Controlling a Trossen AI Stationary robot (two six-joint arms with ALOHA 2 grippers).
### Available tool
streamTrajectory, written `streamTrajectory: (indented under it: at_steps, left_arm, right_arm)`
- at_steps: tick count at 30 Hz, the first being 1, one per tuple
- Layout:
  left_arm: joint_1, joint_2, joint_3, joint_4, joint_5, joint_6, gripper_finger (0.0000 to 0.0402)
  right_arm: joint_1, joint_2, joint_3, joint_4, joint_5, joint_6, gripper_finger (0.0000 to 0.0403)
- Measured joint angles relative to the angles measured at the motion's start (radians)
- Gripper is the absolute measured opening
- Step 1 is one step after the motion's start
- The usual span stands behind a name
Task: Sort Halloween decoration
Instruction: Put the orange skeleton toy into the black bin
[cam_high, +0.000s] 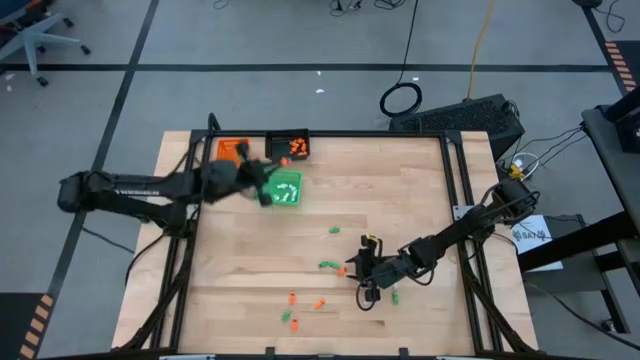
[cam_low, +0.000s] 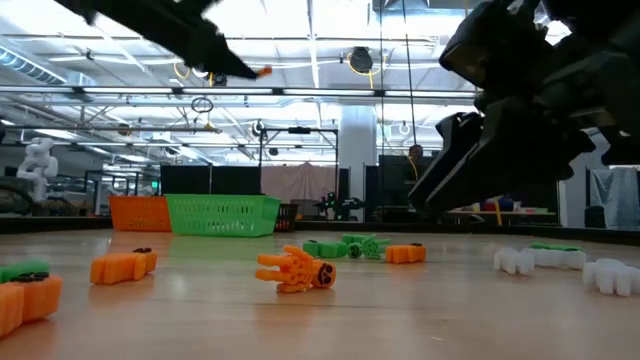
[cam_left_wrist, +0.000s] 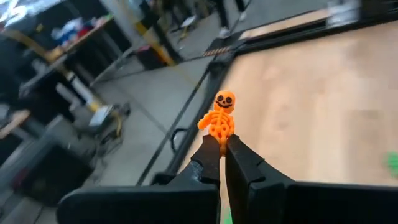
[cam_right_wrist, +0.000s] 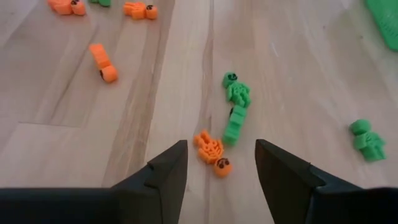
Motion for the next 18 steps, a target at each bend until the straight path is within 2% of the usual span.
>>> streamTrajectory:
  at_steps: [5,10,14,18]
  left_arm:
    - [0.247,0.047,-0.001,0.018,0.100,-0.070,0.0000]
    - [0.444,0.160,-0.001,0.125,0.284,-0.133,0.0000]
    - [0.544,0.288,0.025,0.149,0.391,-0.206,0.0000]
    - [0.584,0.419,0.050,0.145,0.406,-0.209,0.0000]
  right_arm:
    - [-0.014,-0.001,0.000,0.001,0.000,-0.033,0.0172]
    - [-0.026,-0.001,0.000,-0.002,0.000,-0.085,0.0171]
    - [-0.039,-0.001,0.000,-0.002,0.000,-0.116,0.0171]
    - [-0.049,-0.001,0.000,-0.002,-0.002,-0.116,0.0171]
